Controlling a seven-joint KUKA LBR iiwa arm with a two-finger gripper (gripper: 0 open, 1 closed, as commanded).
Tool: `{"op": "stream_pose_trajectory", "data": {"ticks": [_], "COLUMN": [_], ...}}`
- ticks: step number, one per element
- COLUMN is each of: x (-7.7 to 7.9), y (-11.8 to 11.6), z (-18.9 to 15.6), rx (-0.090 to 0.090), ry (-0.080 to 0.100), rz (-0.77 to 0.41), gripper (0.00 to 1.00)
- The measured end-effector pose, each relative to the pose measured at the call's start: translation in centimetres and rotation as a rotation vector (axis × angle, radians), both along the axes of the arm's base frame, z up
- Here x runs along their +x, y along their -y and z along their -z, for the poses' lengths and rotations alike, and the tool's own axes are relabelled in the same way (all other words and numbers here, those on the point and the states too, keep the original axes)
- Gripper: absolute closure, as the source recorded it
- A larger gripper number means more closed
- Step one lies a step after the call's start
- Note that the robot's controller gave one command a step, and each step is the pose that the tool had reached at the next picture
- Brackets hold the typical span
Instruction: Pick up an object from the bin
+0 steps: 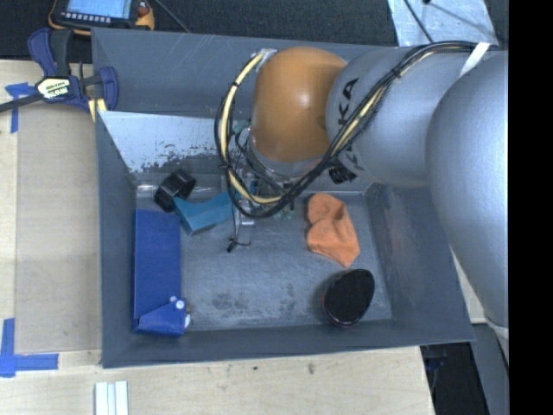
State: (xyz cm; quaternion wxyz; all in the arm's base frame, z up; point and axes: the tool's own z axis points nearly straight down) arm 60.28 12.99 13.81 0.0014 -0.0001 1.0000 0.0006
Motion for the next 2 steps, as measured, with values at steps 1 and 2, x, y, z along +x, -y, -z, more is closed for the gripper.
{"op": "stream_pose_trajectory", "data": {"ticks": [1, 2], "x": [2.01, 1.93], "y": [0.51, 0.81], "z": [2.23, 2.86], "rx": [0.0, -0.001], "ry": [0.003, -0.001], "rz": [-0.037, -0.017], "gripper": [0.0, 0.0]}}
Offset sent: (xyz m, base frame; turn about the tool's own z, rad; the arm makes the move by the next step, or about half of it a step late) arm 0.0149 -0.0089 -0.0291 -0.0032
